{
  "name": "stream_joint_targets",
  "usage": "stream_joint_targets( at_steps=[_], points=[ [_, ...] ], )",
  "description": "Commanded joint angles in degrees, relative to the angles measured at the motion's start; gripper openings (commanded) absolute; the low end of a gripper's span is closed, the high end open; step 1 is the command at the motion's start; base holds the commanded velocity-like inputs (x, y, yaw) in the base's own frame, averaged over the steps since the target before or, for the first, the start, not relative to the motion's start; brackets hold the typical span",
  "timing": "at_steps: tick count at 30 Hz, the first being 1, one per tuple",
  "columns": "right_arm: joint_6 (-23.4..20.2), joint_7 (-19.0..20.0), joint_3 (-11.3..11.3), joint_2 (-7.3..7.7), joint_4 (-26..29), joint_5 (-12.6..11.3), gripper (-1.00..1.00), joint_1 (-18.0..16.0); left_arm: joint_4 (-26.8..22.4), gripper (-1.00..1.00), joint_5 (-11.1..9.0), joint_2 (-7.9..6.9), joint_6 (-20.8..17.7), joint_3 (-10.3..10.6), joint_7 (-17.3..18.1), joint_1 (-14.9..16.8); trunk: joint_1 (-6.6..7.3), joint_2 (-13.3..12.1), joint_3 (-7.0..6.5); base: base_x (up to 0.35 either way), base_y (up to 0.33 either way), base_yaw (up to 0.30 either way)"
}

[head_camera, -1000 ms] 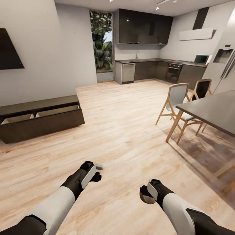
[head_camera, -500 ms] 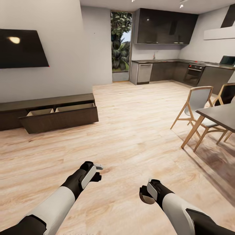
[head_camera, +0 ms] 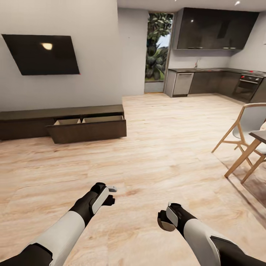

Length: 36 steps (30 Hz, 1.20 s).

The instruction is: Place each of the two pumpkins and all three candles from the living room inside a cabinet in the living room (use any cabinet), then make sure every cabinet is closed, and position the cauldron so it is next to a table in the living room.

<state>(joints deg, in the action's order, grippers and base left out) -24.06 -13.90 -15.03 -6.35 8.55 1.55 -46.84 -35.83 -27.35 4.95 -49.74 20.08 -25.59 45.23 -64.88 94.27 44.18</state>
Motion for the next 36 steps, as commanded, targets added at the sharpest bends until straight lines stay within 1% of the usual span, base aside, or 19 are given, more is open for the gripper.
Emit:
stream_joint_targets(
  at_steps=[1, 9, 17, 24, 32, 36],
  points=[
    [-0.29, -0.16, -0.35, -0.02, 0.15, 0.12, -1.00, -0.01, -0.03, 1.00, -0.59, -0.03, -0.09, 0.28, -0.54, 0.08, 0.00, 0.03, 0.05, 0.000, 0.000, 0.296],
    [-0.29, -0.16, -0.35, 0.02, 0.15, 0.12, -1.00, -0.01, -0.03, 1.00, -0.60, -0.03, -0.09, 0.38, -0.60, 0.04, 0.00, 0.03, 0.05, 0.000, 0.000, 0.296],
    [-0.29, -0.16, -0.35, 0.02, 0.15, 0.14, -1.00, -0.01, -0.03, 1.00, -0.60, -0.03, -0.07, 0.03, -0.66, 0.06, 0.00, 0.03, 0.05, 0.031, 0.005, 0.296],
    [-0.29, -0.16, -0.37, 0.02, 0.15, 0.13, -1.00, -0.01, -0.03, 1.00, -0.60, -0.03, -0.09, -0.16, -0.66, 0.11, 0.00, 0.03, 0.04, 0.238, 0.088, 0.296],
    [-0.28, -0.16, -0.44, 0.05, -0.04, 0.12, -1.00, -0.01, -0.03, 1.00, -0.60, -0.03, -0.09, 0.09, -0.60, 0.10, 0.00, 0.03, -0.16, 0.301, 0.019, 0.287],
    [-0.29, -0.09, -0.41, 0.15, 0.07, 0.17, -1.00, -0.01, -0.03, 1.00, -0.60, -0.03, -0.09, 0.18, -0.60, 0.06, 0.00, 0.03, -0.20, 0.305, 0.002, 0.124]
  ],
)
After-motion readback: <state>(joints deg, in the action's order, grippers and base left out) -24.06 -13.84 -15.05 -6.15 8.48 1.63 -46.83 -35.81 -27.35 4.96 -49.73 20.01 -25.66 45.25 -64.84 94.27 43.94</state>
